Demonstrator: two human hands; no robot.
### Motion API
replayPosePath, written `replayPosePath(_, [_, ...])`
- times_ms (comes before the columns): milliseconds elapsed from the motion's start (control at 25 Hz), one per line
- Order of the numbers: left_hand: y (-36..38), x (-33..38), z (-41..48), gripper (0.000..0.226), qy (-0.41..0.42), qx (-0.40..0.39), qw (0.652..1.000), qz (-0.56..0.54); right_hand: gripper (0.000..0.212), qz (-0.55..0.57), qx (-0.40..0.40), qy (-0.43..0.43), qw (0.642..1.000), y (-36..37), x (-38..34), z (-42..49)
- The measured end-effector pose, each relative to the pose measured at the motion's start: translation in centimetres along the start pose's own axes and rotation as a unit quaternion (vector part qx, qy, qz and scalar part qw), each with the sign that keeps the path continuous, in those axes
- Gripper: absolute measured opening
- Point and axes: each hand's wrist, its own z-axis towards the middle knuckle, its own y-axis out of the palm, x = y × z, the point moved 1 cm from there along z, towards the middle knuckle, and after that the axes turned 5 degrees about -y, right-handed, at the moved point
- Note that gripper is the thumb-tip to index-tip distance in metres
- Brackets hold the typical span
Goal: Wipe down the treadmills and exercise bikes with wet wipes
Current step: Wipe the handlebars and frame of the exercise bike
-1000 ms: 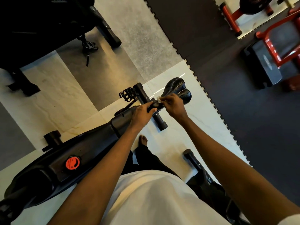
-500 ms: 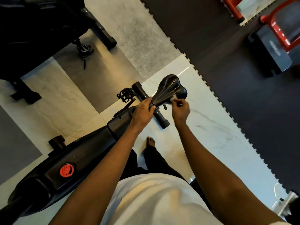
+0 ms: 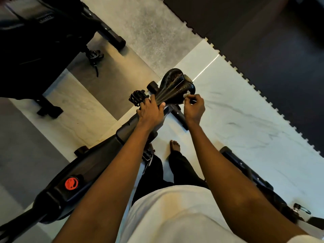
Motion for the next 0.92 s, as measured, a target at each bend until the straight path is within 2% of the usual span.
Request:
replayPosePath(120, [0.0, 0.4, 0.2, 0.065, -0.028, -0.005, 0.999, 0.015, 0.006, 0.012, 0.012, 0.027, 0.999, 0.7, -0.1, -1.4])
replayPosePath(240, [0.0, 0.6, 0.4, 0.065, -0.041, -0.012, 0.999, 0.023, 0.003, 0.036, -0.067, 0.008, 0.997, 2.3, -0.3, -3.9])
replayPosePath(320, [-0.1, 0.5, 0.4, 0.065, -0.044, -0.006, 0.999, 0.025, 0.010, 0.043, -0.100, -0.005, 0.994, 2.6, -0.1, -4.2])
replayPosePath(520, [0.0, 0.5, 0.3, 0.064, -0.037, 0.002, 0.999, 0.032, 0.007, 0.103, -0.015, 0.112, 0.988, 0.5, 1.1, -1.5])
replayPosePath(560, [0.1, 0.4, 0.4, 0.064, -0.035, 0.005, 0.999, 0.033, 0.007, 0.101, -0.004, 0.112, 0.989, 0.1, 1.3, -1.0])
replayPosePath(640, [0.1, 0.4, 0.5, 0.064, -0.037, 0.015, 0.998, 0.040, 0.008, 0.085, -0.025, 0.074, 0.993, -0.5, 1.5, -0.4])
replayPosePath(800, [0.4, 0.4, 0.2, 0.062, -0.034, 0.044, 0.998, 0.028, 0.013, 0.028, -0.104, -0.066, 0.992, -1.5, 0.9, 0.2])
replayPosePath(920, [1.6, 0.0, -1.1, 0.058, 0.001, 0.134, 0.987, -0.088, 0.016, -0.015, -0.125, -0.104, 0.987, -2.5, -0.1, 2.4])
